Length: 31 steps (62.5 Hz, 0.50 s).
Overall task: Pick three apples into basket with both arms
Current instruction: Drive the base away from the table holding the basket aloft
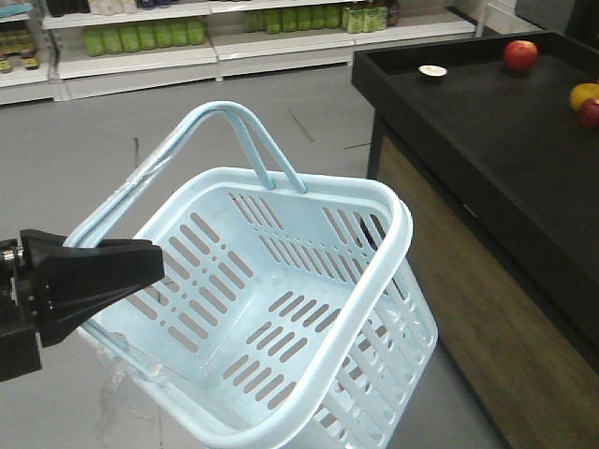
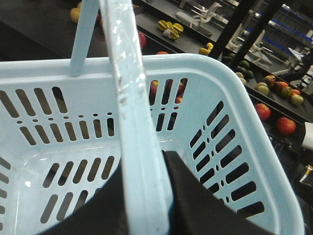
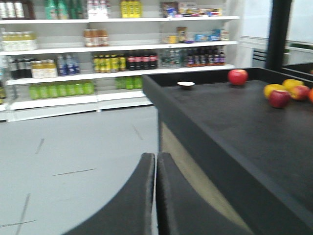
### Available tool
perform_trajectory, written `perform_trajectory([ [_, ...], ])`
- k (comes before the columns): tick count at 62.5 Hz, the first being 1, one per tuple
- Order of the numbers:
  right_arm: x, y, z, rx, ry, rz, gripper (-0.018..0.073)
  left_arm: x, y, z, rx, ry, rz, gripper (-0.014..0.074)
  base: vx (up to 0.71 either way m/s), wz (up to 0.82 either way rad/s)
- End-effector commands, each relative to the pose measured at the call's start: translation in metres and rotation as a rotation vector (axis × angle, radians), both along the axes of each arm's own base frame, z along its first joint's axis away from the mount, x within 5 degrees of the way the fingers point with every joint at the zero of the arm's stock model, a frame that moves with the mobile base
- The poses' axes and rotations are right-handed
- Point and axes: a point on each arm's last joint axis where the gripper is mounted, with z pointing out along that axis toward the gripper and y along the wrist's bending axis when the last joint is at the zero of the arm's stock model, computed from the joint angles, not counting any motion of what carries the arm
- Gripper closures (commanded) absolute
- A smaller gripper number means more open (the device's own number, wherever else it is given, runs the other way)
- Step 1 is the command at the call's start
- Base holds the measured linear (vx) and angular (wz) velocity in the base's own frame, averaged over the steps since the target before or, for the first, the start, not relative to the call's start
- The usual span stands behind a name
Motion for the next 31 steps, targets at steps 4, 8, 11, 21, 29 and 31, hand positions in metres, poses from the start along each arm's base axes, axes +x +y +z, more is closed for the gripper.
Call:
perform_trajectory([
  [4, -0.0004, -0.0002, 0.0025, -0.010, -0.068, -0.005, 0.0561, -0.0017, 0.0003, 0.0121, -0.021, -0.031, 0.011, 0.0603, -0.06, 0.53],
  [8, -0.0004, -0.0002, 0.0025, -0.010, -0.068, -0.005, 0.0561, -0.0017, 0.0003, 0.0121, -0.021, -0.031, 0.011, 0.0603, -0.05, 0.53],
  [11, -0.0004, -0.0002, 0.0025, -0.010, -0.068, -0.005, 0.0561, -0.0017, 0.0003, 0.0121, -0.021, -0.031, 0.011, 0.0603, -0.04, 0.52],
  [21, -0.0004, -0.0002, 0.0025, -0.010, -0.068, -0.005, 0.0561, -0.0022, 0.0000, 0.0120, -0.021, -0.029, 0.004, 0.0603, -0.02, 0.49],
  [29, -0.0004, -0.0002, 0.0025, -0.010, -0.068, -0.005, 0.0561, -0.0025, -0.0002, 0.0119, -0.021, -0.029, 0.001, 0.0603, 0.02, 0.44],
  [31, -0.0004, -0.0002, 0.0025, -0.010, -0.068, -0.005, 0.0561, -0.0025, -0.0002, 0.0119, -0.021, -0.029, 0.001, 0.0603, 0.04, 0.41],
])
